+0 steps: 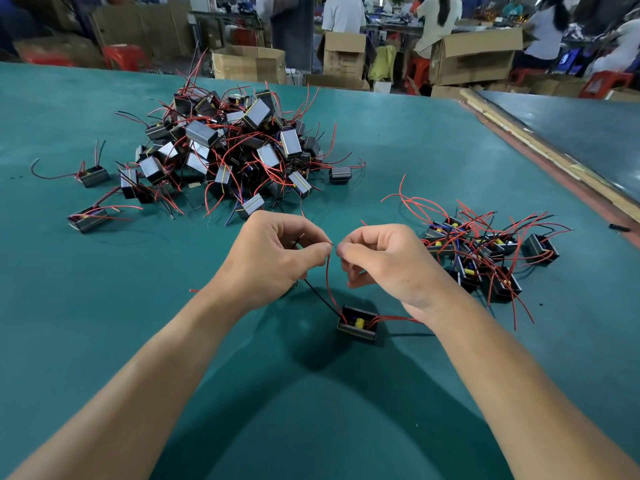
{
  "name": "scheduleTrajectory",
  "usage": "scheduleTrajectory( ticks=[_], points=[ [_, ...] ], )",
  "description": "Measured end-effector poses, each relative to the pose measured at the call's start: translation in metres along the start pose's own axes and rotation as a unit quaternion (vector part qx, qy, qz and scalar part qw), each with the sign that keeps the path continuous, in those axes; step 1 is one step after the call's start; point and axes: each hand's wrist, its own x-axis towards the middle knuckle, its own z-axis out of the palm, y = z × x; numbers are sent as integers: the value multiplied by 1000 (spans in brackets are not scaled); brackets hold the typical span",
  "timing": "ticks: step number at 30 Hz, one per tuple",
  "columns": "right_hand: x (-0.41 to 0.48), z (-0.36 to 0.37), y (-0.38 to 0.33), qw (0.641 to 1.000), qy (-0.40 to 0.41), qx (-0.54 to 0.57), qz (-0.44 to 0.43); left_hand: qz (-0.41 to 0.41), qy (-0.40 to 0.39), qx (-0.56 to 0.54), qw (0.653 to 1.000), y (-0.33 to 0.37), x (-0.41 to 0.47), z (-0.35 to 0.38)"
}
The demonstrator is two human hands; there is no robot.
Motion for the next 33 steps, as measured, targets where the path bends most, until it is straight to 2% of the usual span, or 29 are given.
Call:
scheduleTrajectory(
  ticks=[7, 10, 13, 15, 20, 25, 29, 33],
  points=[
    [-1, 1, -1, 999, -36, -17, 18, 14, -35, -38, 999, 3, 0, -2],
    [-1, -4, -6, 998, -33, 28, 49, 2, -22, -37, 999, 3, -1, -2],
    [-3, -10, -9, 991, -75, 82, 69, 1, -18, -31, 999, 3, -1, -1],
    [-5, -11, -8, 991, -101, 67, 54, 1, -21, -31, 999, 4, -1, 0],
    [-5, -9, -4, 995, -90, 34, 12, 0, -46, -35, 998, 4, -2, -3],
    [-4, -14, -3, 994, -113, 7, -5, -8, -89, -62, 994, 7, -3, -7],
    [-3, -11, -2, 995, -72, -62, -37, -10, -115, -73, 991, 9, -5, -8],
    [-4, -11, -5, 995, -92, -30, 35, -4, -60, -45, 997, 5, -2, -3]
  ],
)
